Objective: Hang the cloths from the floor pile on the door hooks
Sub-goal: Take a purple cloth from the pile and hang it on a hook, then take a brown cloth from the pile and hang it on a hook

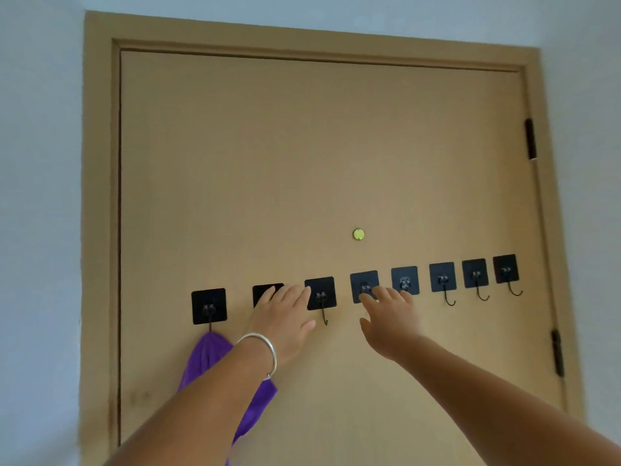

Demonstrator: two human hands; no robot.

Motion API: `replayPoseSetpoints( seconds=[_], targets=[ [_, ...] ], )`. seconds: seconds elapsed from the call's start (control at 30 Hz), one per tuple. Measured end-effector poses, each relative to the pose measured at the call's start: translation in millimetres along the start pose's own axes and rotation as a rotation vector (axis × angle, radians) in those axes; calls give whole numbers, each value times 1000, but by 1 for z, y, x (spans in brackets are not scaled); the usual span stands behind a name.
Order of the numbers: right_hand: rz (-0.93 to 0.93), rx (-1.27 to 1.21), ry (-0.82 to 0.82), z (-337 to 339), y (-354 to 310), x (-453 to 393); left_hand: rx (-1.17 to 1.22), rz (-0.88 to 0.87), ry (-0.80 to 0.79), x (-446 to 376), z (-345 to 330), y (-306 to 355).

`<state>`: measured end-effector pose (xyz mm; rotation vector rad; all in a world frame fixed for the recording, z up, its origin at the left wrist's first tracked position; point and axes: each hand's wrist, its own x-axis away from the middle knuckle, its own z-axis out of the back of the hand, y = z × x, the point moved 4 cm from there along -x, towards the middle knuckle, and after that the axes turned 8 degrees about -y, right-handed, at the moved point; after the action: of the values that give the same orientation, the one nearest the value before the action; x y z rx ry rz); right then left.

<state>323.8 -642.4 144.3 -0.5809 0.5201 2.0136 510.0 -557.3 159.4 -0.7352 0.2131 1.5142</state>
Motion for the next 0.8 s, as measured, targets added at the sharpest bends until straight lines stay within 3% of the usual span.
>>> replayPoseSetpoints(
  seconds=[0.27,0.47,0.8],
  targets=[
    [-264,174,-71,9,123,89,169,-238,35,-48,-10,140],
    [-514,317,-131,42,195,180,346,-520,120,-65,2,253],
    [-1008,582,-266,149,220,361,590,-960,170,-15,60,420]
  ],
)
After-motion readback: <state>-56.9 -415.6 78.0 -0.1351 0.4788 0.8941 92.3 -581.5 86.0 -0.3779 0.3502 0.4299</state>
